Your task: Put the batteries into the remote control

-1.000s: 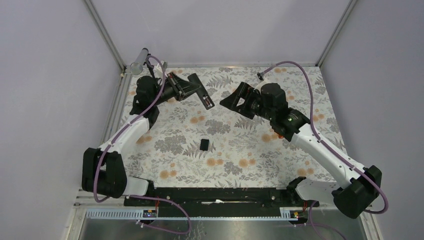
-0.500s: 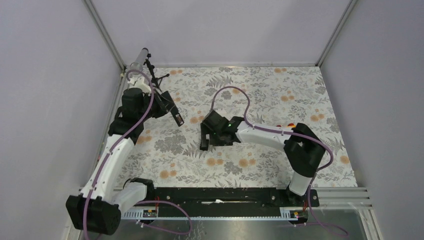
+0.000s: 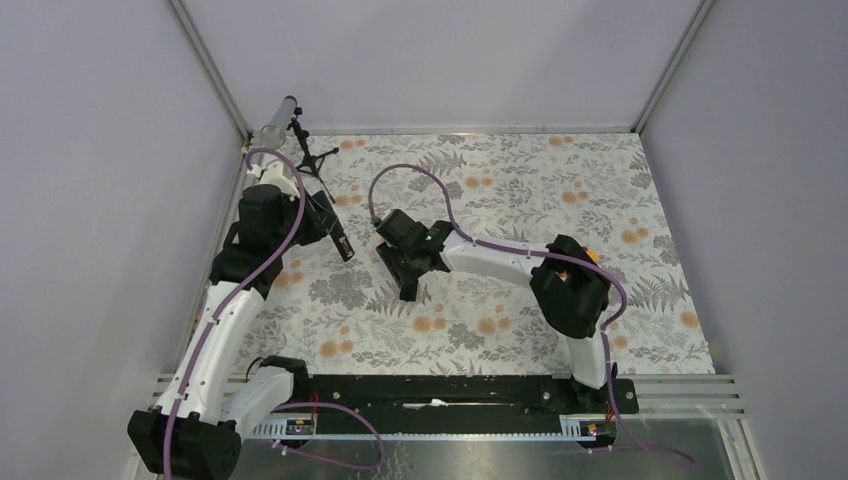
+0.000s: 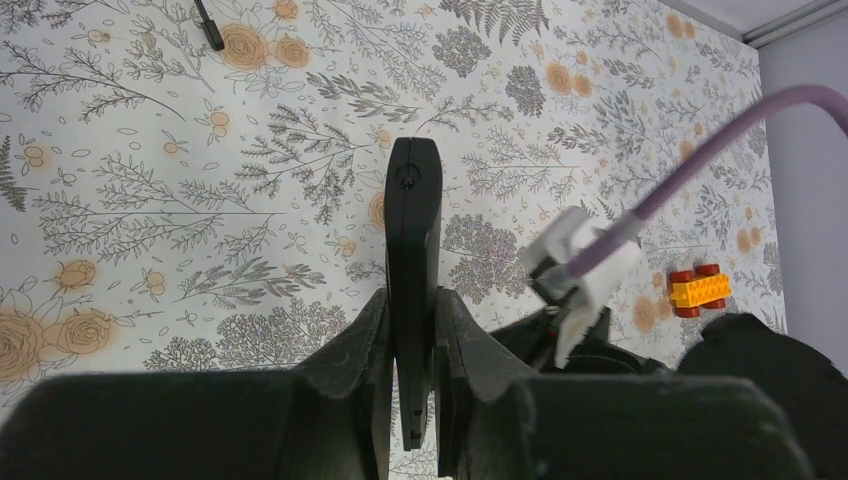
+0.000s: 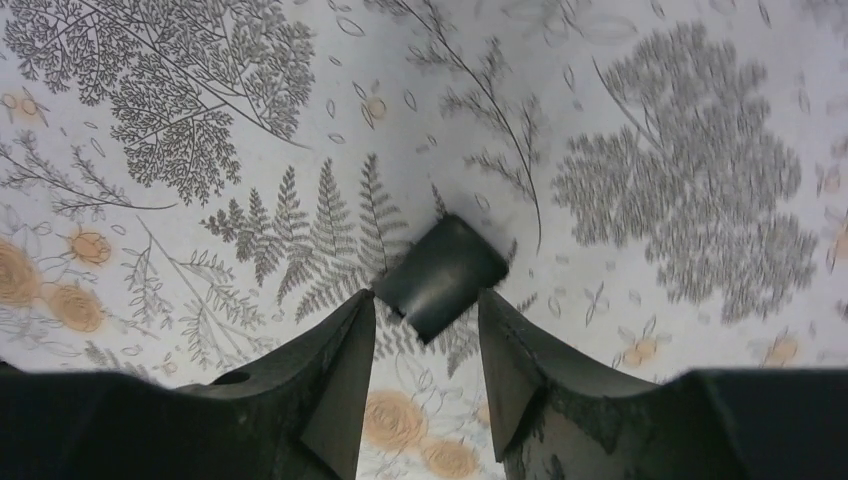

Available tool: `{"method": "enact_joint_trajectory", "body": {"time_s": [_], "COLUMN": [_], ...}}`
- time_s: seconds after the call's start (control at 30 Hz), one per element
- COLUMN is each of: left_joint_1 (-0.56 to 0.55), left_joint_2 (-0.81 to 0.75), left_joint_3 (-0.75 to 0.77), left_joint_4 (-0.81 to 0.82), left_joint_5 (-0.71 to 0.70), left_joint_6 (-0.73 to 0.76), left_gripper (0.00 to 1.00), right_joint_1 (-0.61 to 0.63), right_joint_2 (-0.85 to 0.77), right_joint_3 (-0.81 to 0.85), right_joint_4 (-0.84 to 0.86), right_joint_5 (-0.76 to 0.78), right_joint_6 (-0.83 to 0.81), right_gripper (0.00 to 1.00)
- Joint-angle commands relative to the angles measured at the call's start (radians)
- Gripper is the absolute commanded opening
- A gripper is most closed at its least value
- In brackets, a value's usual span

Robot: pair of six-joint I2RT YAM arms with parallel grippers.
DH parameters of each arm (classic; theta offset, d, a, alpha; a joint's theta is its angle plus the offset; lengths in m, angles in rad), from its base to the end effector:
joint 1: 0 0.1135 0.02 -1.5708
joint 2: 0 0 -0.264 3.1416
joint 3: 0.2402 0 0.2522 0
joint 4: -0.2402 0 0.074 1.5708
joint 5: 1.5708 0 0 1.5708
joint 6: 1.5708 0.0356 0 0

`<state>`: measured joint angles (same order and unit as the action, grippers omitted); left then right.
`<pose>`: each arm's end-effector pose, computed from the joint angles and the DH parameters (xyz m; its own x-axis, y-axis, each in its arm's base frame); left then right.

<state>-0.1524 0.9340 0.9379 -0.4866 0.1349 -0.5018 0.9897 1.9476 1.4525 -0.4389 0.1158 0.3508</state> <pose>0.2014 -0.0358 0.3360 -0.5312 -0.4006 -0.7465 0.0144 0.8767 -0.4808 0.2374 0.3540 0.2075 -0.6868 -0.4240 -0.5903 -0.5926 0.7969 0.1171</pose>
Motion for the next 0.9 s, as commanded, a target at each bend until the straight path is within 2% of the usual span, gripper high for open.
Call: {"method": "enact_joint_trajectory", "body": {"time_s": [0.0, 0.27, 0.5, 0.7, 0.77, 0.87], "left_joint_1": [0.005, 0.011, 0.022, 0.028, 0.03, 0.035], "left_joint_2": [-0.01, -0.032, -0.043, -0.041, -0.041, -0.045], "left_joint_3": [0.004, 0.013, 0.019, 0.016, 0.015, 0.02], "left_joint_4": [0.014, -0.029, -0.046, -0.045, -0.043, -0.045], "left_joint_5": [0.02, -0.021, -0.058, -0.055, -0.051, -0.059], "left_joint_6": [0.007, 0.013, 0.016, 0.01, 0.009, 0.005], "left_gripper": [0.0, 0.0, 0.0, 0.0, 0.0, 0.0], "right_joint_1": [0.0, -0.003, -0.014, -0.037, -0.04, -0.042], "right_joint_2": [0.104, 0.193, 0.227, 0.228, 0.216, 0.181], "right_joint_3": [0.095, 0.211, 0.212, 0.217, 0.223, 0.237], "right_joint_4": [-0.067, -0.1, -0.128, -0.126, -0.128, -0.139], "right_joint_5": [-0.073, 0.006, 0.006, -0.022, -0.022, -0.033], "right_joint_6": [-0.323, -0.425, -0.466, -0.4, -0.361, -0.303], "right_gripper": [0.47, 0.43, 0.41, 0.29, 0.3, 0.39]}}
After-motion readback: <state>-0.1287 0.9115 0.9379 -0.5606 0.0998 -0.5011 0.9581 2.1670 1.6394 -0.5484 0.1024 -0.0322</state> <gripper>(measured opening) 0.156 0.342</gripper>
